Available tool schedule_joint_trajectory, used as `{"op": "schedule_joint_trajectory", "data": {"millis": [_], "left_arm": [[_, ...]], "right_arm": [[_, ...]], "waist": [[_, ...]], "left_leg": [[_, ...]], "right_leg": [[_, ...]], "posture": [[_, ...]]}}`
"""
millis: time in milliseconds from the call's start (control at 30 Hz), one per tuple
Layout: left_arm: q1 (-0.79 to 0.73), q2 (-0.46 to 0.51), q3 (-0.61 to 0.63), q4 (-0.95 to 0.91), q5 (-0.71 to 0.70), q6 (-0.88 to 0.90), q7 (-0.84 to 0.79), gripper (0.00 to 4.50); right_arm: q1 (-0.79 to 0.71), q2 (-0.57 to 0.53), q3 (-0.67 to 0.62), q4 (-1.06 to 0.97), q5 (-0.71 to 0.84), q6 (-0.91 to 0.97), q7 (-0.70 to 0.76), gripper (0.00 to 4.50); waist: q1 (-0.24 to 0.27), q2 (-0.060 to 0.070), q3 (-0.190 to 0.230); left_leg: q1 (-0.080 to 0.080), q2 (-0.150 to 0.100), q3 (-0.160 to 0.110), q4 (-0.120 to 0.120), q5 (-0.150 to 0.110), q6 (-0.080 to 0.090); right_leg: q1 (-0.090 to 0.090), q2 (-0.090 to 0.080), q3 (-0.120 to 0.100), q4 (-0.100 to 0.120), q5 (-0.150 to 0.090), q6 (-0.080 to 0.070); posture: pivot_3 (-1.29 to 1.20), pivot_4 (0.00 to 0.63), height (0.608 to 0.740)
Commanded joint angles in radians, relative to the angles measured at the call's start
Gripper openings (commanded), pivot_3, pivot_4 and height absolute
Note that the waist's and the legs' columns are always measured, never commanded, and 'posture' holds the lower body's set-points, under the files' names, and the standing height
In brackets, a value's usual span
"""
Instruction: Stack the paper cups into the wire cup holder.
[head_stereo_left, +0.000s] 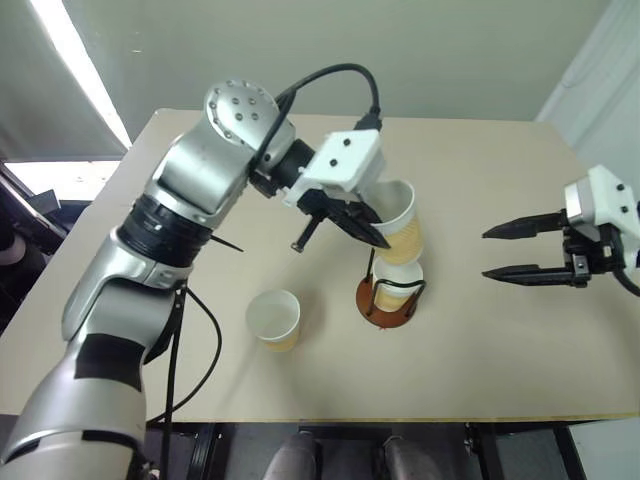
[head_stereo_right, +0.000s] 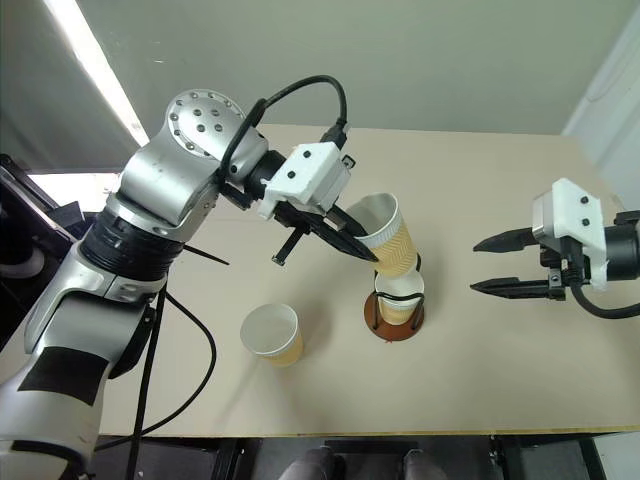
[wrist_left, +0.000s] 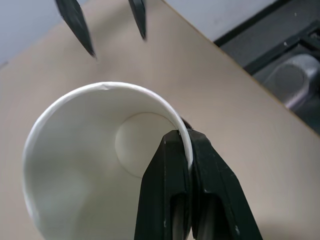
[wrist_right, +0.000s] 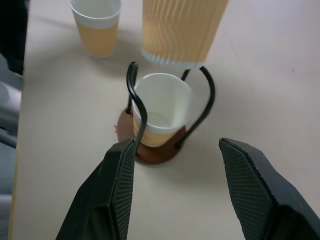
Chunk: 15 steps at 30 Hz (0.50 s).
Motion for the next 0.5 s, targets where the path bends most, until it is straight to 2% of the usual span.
{"op": "schedule_joint_trajectory", "data": {"millis": [33,500], "left_arm": [[-0.043,-0.019,-0.015,0.02,0.013,-0.063,-0.035,0.06],[-0.052,-0.079,-0.121,0.12,0.057,-0.198,-0.035,0.06]], "right_arm": [[-0.038,-0.032,-0.066,-0.015,0.021,0.015,-0.022,2.67],[-0.021,-0.031,-0.101,-0.062,0.046,0.05,-0.062,2.67]], "waist": [[0.0,0.0,0.0],[0.003,0.0,0.0]], "left_leg": [[0.0,0.0,0.0,0.001,0.0,0.0],[-0.001,0.0,0.0,0.002,0.0,0.001]], "right_leg": [[0.0,0.0,0.0,0.0,0.0,0.0],[0.0,0.0,0.0,0.002,0.0,0.001]], "posture": [[0.0,0.15,0.74],[0.0,0.15,0.74]]}}
